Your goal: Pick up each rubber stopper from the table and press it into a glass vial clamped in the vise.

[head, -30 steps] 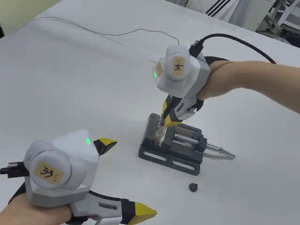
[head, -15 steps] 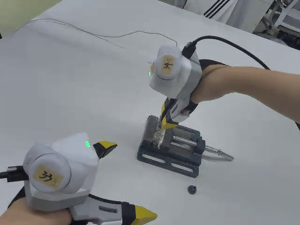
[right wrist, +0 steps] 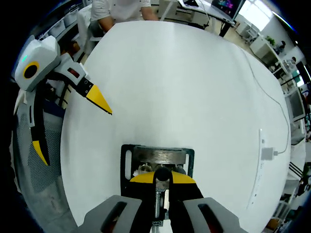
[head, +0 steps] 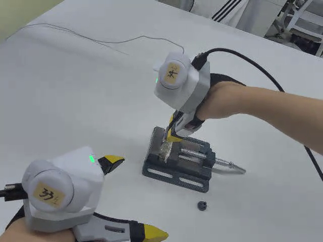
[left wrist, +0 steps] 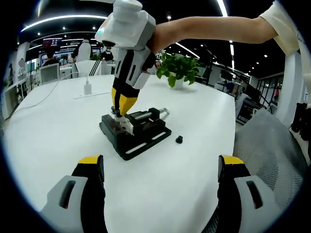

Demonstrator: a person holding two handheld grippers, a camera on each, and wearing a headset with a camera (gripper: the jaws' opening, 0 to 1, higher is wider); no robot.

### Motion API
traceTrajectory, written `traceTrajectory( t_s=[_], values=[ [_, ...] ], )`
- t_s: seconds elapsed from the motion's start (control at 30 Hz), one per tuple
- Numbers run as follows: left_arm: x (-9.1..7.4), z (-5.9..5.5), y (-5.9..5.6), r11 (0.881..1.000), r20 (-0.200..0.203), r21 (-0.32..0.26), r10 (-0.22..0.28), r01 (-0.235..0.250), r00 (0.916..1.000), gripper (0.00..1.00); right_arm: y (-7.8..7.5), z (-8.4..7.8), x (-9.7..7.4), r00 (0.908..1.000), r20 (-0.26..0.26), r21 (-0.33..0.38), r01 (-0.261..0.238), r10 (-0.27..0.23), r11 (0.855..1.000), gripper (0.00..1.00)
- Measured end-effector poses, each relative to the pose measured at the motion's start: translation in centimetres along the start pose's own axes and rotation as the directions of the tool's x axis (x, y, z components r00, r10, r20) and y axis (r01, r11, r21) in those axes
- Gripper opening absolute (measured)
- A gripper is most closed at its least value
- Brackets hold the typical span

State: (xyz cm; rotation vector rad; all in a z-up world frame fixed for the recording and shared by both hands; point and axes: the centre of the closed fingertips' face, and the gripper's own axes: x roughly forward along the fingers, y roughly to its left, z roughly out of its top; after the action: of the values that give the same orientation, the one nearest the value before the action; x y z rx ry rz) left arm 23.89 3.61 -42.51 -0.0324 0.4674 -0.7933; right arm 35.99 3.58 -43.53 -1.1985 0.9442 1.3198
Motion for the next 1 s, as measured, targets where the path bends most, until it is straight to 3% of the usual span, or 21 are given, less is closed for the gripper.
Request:
traceTrajectory(
  t_s=[0.27, 0.57, 0.9, 1.0],
  values=[
    [-0.24, -0.17, -0.10, 1.000, 0.000, -0.004, 0.004, -0.004, 1.0000, 0.97, 0.02, 0.04, -0.09, 0.9985, 0.035, 0.072, 0.040, -0.043, 0.997, 0.05],
    [-0.58, -0.09, 0.20, 1.000, 0.000, -0.003, 0.009, -0.009, 1.0000, 0.97, 0.07, 0.25, -0.17, 0.9977, 0.055, 0.036, 0.038, -0.040, 0.999, 0.06],
    [-0.92, -0.10, 0.57, 1.000, -0.005, -0.001, 0.013, -0.013, 0.9999, 0.96, 0.04, 0.54, -0.28, 0.9933, 0.115, 0.000, 0.015, -0.015, 1.000, 0.07],
    [-0.92, -0.09, 0.53, 1.000, -0.004, -0.002, 0.010, -0.010, 0.9999, 0.96, 0.08, 0.65, -0.25, 0.9930, 0.117, -0.036, 0.022, -0.017, 0.999, 0.08]
  ],
)
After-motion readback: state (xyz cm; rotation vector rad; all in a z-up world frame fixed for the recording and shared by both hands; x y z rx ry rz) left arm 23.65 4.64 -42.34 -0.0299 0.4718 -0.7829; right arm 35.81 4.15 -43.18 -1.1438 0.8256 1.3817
